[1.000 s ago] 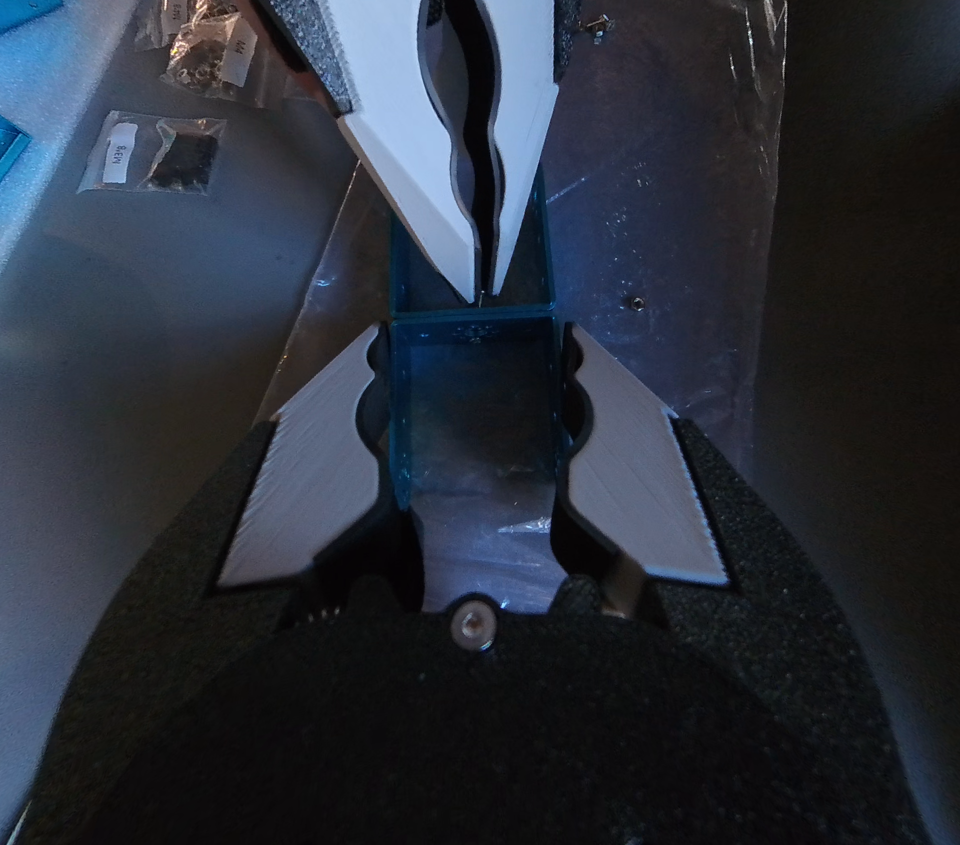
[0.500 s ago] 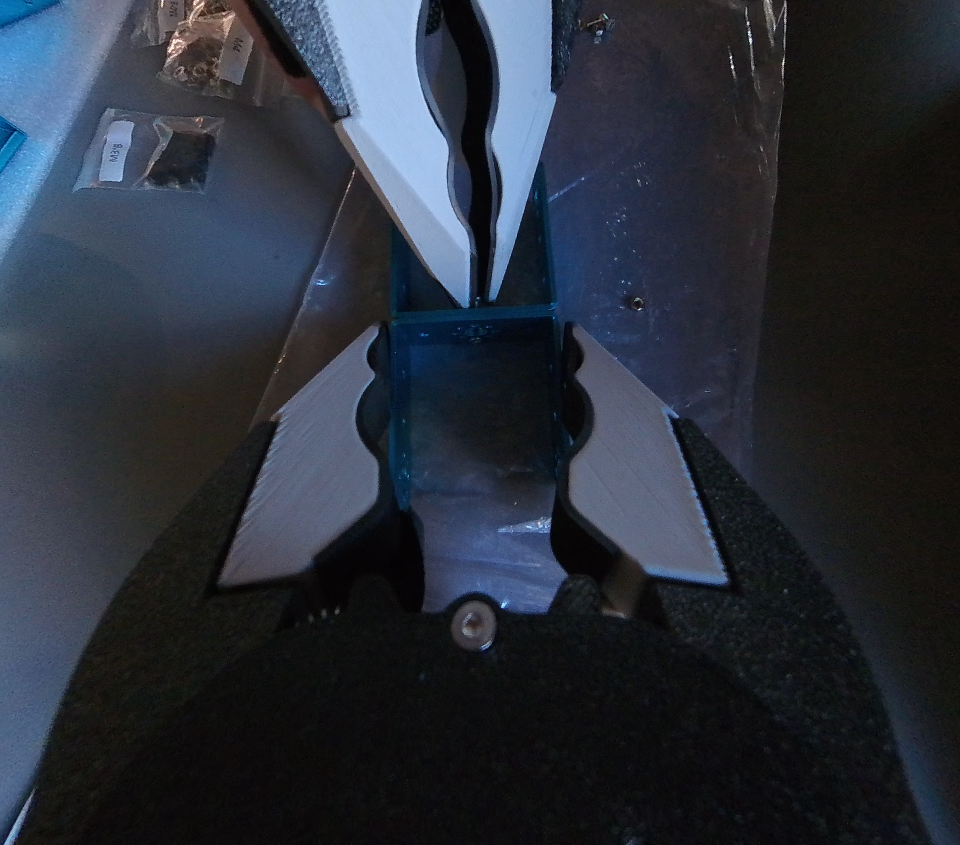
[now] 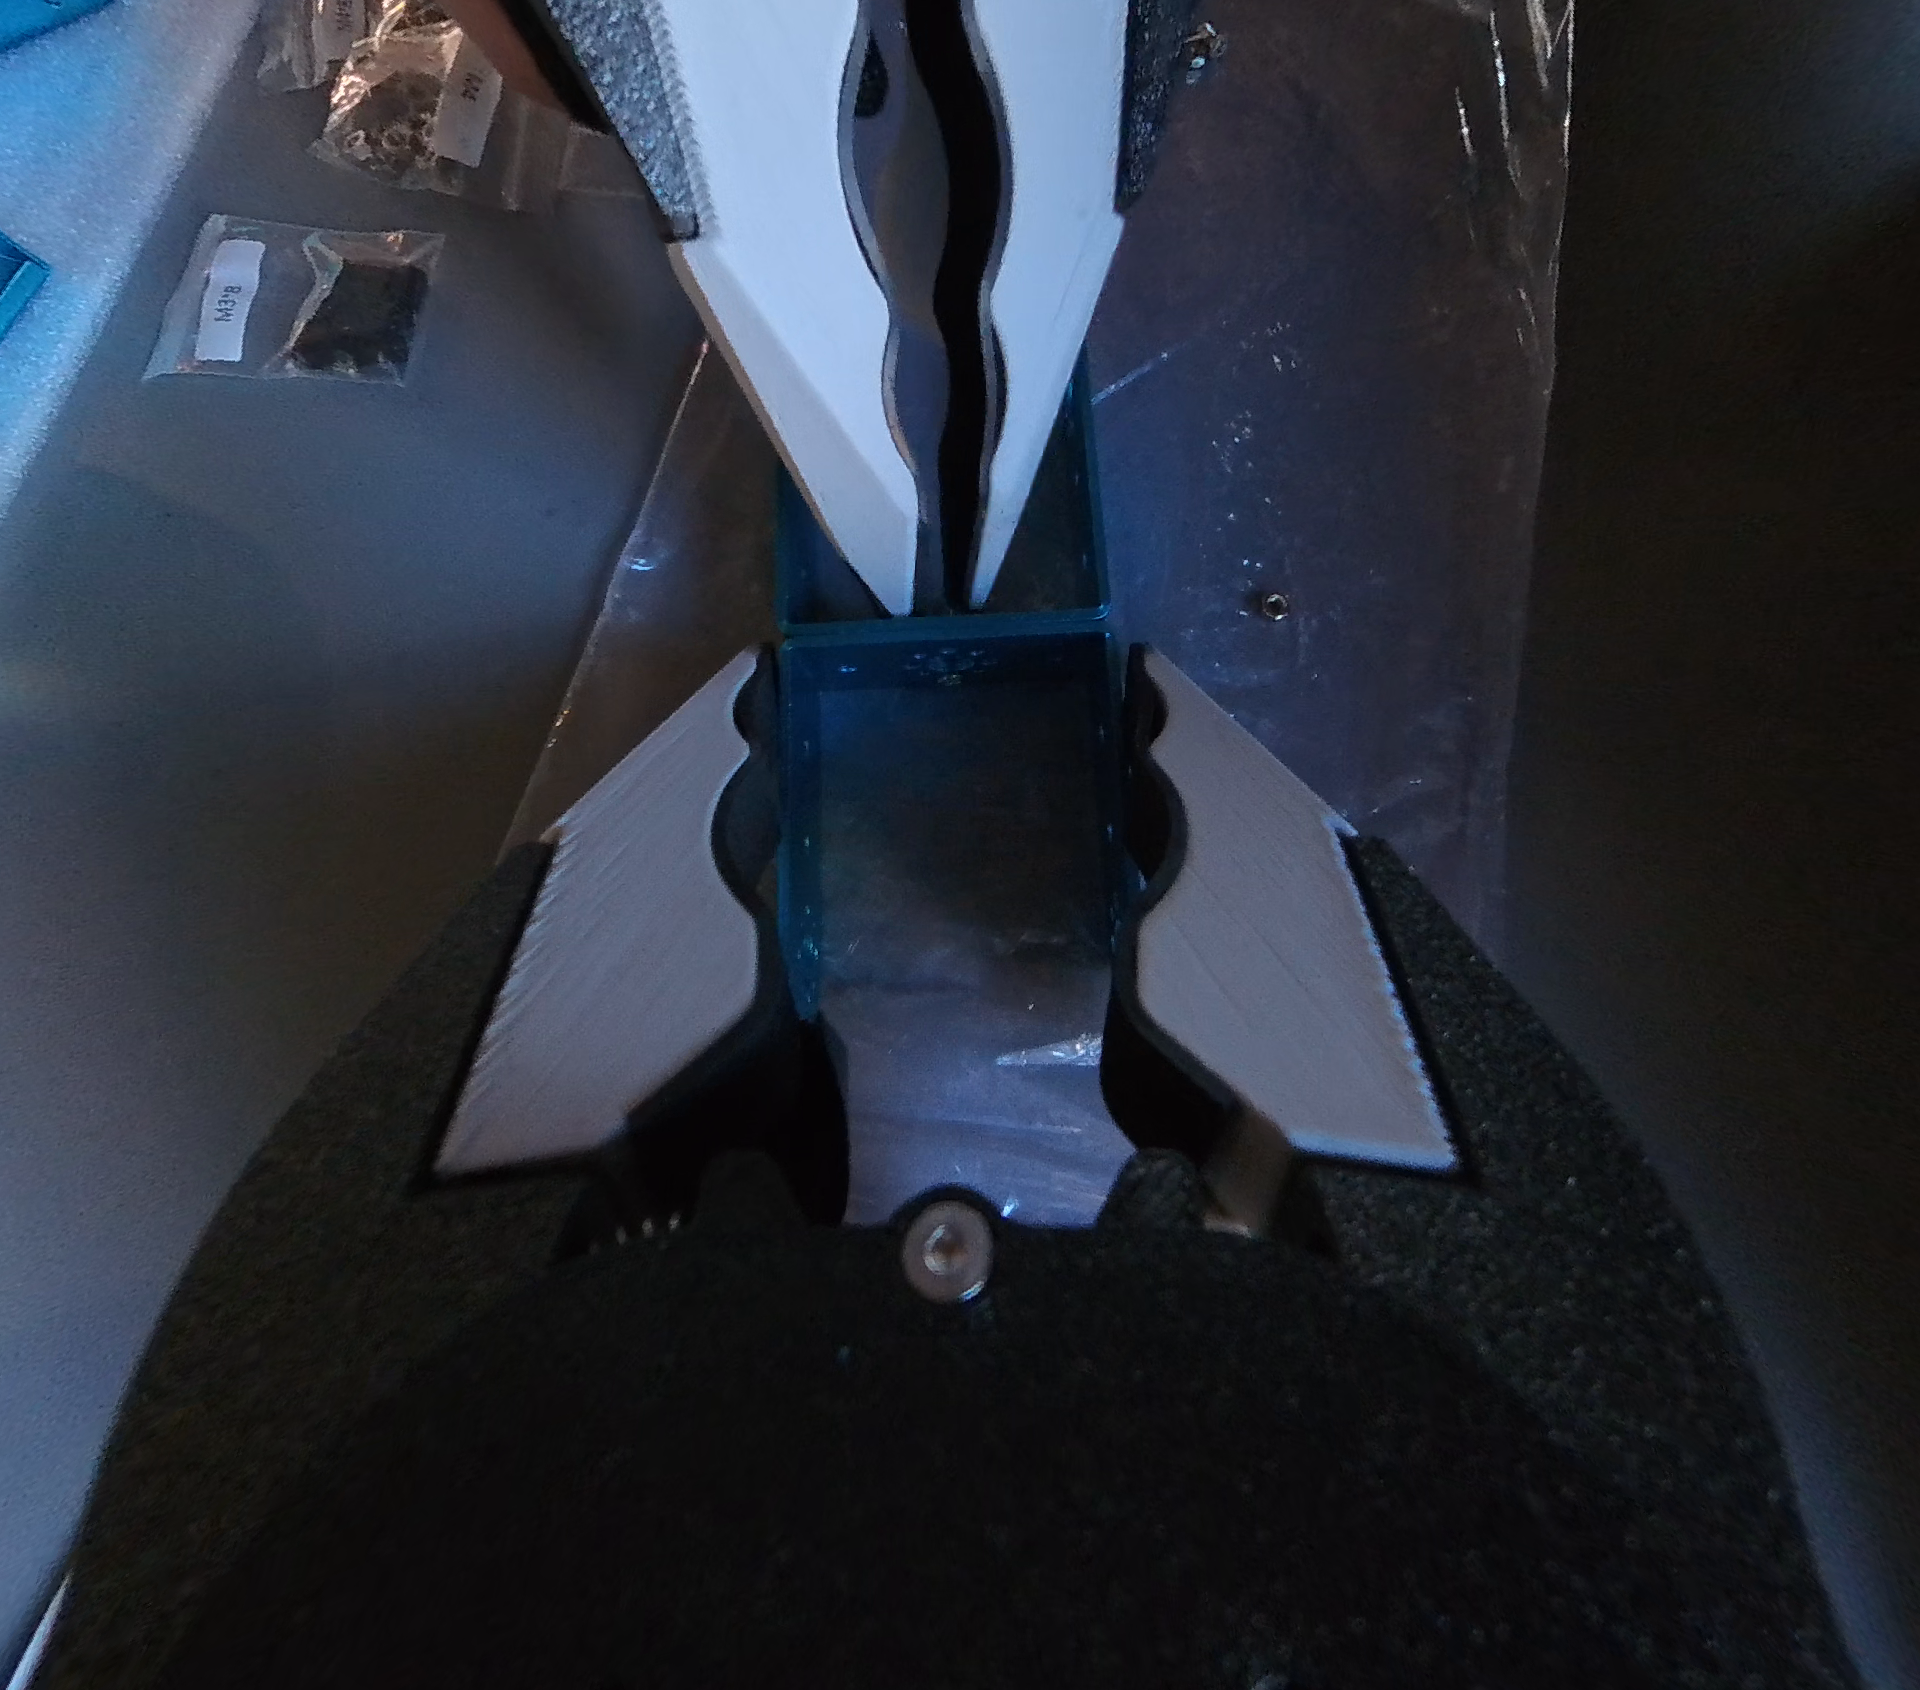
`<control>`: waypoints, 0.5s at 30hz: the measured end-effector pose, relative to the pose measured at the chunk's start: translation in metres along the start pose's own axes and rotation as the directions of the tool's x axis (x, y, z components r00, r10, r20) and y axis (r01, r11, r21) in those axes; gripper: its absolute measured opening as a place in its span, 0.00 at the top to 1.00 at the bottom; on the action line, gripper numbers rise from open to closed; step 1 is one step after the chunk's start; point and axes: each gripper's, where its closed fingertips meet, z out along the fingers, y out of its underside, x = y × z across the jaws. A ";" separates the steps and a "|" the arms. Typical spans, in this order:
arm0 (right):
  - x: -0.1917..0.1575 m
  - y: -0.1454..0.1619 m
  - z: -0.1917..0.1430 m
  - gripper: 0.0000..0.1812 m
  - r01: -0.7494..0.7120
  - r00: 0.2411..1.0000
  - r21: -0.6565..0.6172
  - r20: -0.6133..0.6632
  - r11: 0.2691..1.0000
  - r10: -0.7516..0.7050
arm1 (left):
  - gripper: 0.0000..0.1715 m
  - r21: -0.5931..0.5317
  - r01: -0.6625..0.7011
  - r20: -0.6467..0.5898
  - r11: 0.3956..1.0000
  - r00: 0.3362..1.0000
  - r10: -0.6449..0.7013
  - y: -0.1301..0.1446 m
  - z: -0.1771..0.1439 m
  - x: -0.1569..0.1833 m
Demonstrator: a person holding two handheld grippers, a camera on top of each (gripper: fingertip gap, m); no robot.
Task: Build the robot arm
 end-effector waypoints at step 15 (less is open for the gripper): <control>-0.009 0.007 -0.009 0.92 -0.137 0.982 -0.135 0.113 0.981 0.153 | 0.61 -0.003 -0.004 0.001 1.000 1.000 0.004 0.001 0.000 0.001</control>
